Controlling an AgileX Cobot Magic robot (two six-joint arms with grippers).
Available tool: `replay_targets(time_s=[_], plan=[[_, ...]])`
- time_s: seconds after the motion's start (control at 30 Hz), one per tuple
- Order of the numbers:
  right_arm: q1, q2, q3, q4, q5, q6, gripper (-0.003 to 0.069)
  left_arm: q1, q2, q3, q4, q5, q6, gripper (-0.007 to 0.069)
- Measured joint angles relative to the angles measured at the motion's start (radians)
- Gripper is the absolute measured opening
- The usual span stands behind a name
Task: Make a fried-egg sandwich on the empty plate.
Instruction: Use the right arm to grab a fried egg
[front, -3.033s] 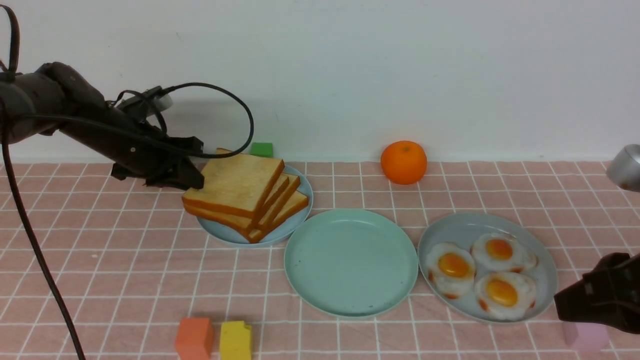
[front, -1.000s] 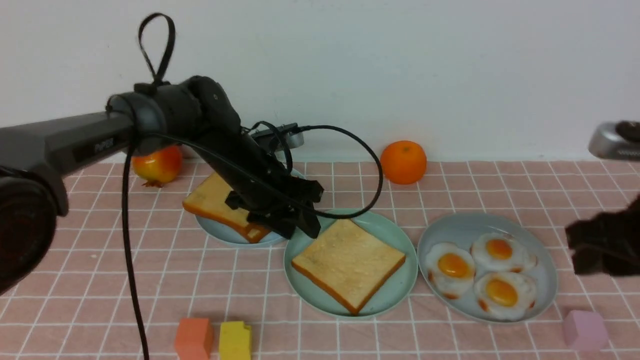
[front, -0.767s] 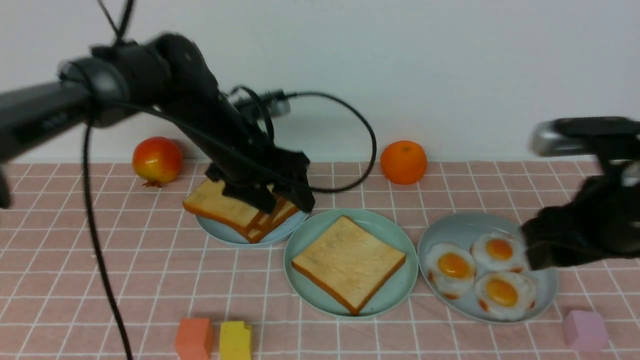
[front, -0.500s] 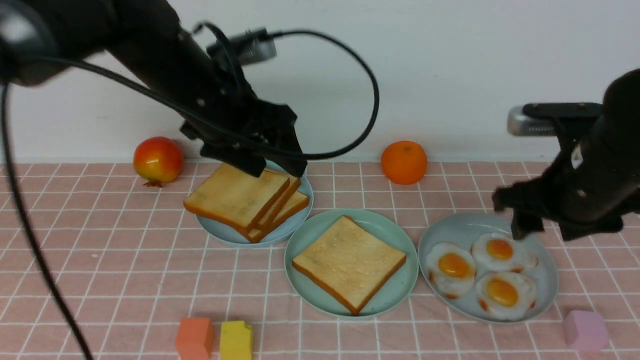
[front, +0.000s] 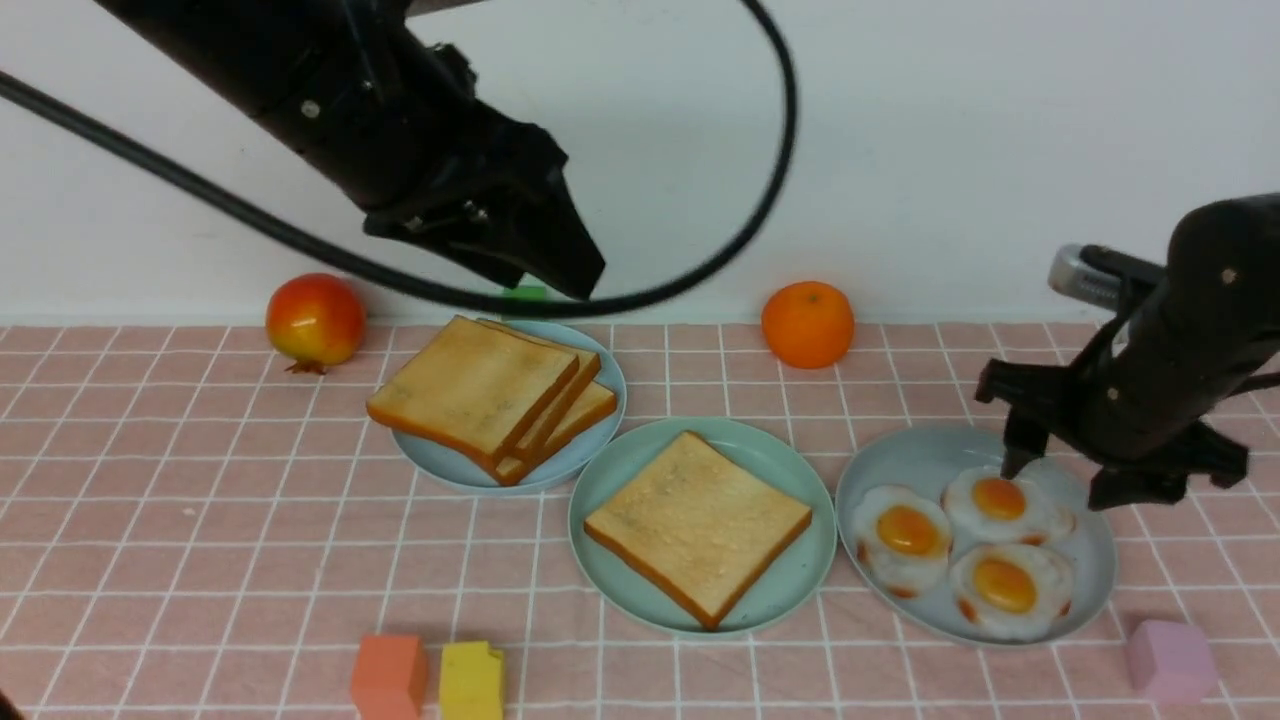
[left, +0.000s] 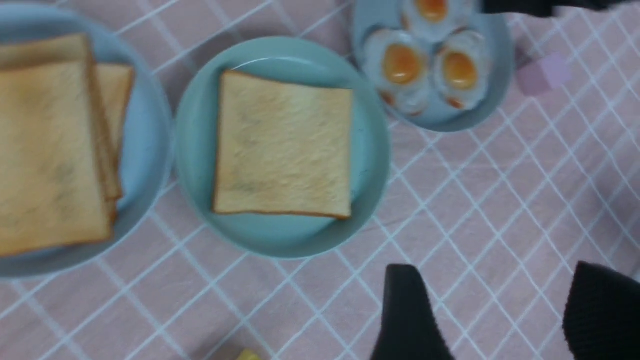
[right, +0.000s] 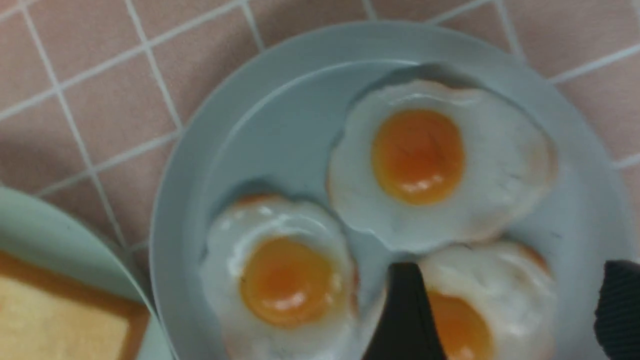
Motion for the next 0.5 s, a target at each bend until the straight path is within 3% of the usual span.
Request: replay_targets(time_s=[0.17, 0.5], plan=[[0.0, 0.033, 0.0, 0.004, -0.034, -0.023, 0.0507, -0.02, 0.002, 0.003, 0.02, 0.0, 0.003, 0.0408], [0.014, 0.033, 0.0, 0.049, 0.153, -0.226, 0.0507, -0.021, -0.015, 0.006, 0.122, 0.0, -0.072, 0.0346]])
